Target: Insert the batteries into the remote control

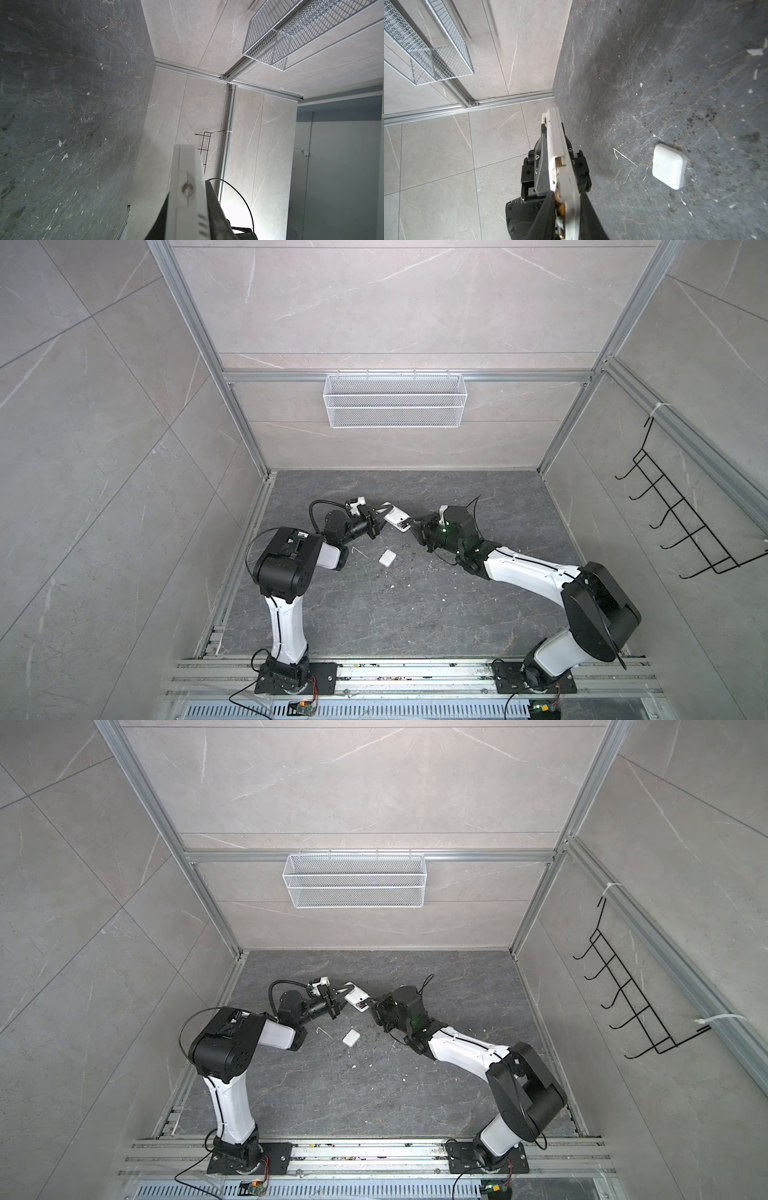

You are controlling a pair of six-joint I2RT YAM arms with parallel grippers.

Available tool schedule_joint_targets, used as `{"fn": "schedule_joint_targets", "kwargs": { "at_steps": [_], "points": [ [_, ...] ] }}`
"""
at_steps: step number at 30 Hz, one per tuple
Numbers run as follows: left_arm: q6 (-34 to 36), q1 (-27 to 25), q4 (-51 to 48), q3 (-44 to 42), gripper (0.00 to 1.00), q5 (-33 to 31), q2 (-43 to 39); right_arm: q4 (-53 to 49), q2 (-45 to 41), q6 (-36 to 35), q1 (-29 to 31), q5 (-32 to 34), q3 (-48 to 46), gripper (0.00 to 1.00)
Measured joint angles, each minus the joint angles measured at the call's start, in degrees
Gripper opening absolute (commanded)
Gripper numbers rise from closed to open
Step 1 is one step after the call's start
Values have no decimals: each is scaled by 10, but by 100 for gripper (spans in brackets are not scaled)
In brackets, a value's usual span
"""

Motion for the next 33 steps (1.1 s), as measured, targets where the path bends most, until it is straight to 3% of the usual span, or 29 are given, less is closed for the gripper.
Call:
{"fn": "schedule_joint_targets", "kwargs": {
  "at_steps": [27,33],
  "points": [
    [-19,0,-9,3,0,0,-5,0,0,-6,0,0,10,12],
    [-19,0,-12,3,0,0,-7,-3,0,-12,0,0,13,14]
  ]
}}
